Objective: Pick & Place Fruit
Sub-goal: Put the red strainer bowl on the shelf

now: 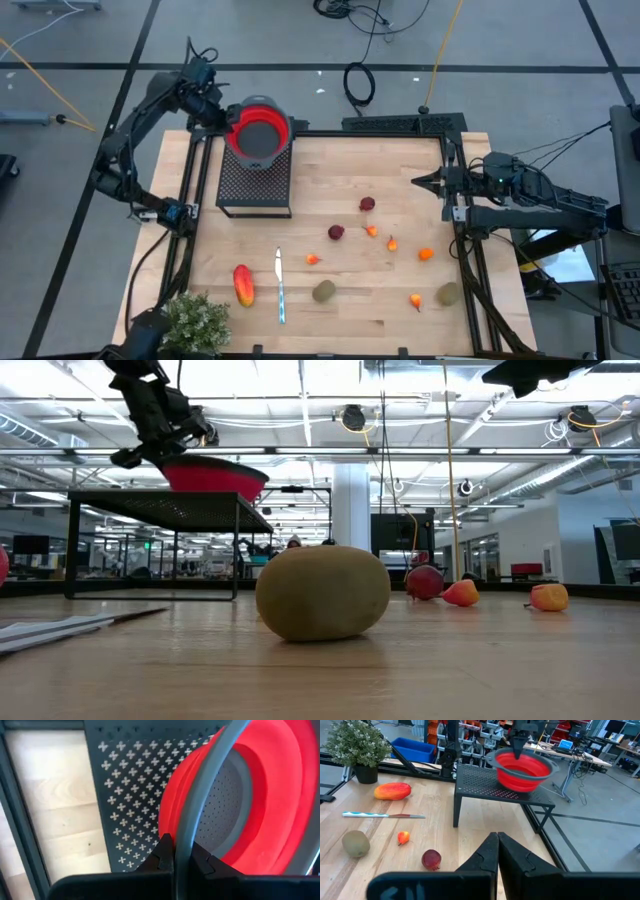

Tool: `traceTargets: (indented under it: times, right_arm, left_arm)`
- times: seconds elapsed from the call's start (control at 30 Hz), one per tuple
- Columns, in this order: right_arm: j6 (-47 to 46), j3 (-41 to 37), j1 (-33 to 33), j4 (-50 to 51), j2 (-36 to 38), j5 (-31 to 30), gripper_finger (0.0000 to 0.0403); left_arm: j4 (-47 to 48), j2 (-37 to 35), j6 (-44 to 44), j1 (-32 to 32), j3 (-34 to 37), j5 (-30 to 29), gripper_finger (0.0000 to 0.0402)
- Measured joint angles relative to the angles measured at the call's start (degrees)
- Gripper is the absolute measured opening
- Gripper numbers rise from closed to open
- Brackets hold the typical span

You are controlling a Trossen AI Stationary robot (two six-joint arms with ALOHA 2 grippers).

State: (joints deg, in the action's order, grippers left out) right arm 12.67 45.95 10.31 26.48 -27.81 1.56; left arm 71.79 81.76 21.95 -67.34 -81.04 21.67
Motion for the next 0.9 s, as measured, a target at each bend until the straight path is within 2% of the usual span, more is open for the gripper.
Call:
traceTargets:
  times: [0.33,0.77,0.9]
  right_arm:
    - [0.0,0.0,0.0,0.0,0.0,0.0,0.0]
    - [0.0,0.0,0.0,0.0,0.0,0.0,0.0]
    - [0.0,0.0,0.0,0.0,0.0,-0.3,0.0]
  left_arm:
    - [-4.5,0.0,0.7,-0.5,0.7,0.3,0.0003]
    - [-3.7,0.0,-0.5,-0.6,0.7,-1.2,0.0003]
    - [-3.1,0.0,-0.5,-0.6,0.7,-2.1,0.0019]
